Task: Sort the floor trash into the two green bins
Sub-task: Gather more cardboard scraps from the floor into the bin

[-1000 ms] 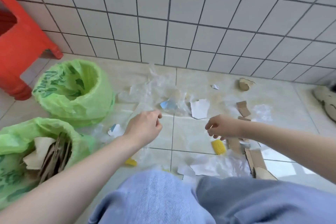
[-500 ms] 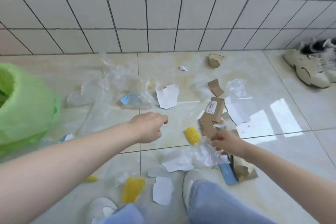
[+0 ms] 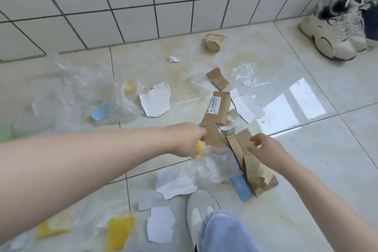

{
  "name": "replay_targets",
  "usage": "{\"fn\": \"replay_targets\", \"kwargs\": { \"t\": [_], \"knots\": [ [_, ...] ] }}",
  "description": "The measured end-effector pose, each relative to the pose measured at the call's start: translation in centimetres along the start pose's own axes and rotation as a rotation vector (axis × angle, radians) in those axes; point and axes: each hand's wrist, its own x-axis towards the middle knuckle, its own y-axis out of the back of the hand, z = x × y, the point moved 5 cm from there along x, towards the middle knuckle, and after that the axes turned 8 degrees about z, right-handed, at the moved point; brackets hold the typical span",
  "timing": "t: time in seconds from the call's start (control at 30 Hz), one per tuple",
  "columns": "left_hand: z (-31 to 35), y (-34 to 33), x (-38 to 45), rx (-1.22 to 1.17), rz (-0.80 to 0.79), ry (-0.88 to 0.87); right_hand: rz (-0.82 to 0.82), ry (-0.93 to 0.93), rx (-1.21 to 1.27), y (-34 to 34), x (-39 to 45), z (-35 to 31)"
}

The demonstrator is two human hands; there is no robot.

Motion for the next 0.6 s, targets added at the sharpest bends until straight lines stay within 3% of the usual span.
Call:
{"fn": "replay_targets", "kwargs": {
  "t": [0.2,0.3,0.47,0.6],
  "knots": [
    [0.5,-3.9,5.3,-0.103,0.040,0.072,-0.029,-0.303,0.040,-3.3,0.6,4.5],
    [0.9,-5.6,5.6,-0.066,0.076,0.073,-0.003,-0.321,0.092,-4.5,-0.4,4.7],
    [0.7,-5.2,7.2,-0.026,0.296,0.119,0.044,-0.293,0.056,-4.9,-2.2,4.1],
    [1.9,-5.8,14.0,-0.070,0.255,0.156,0.038,-0.371,0.105,-5.8,0.1,6.6]
  ]
}}
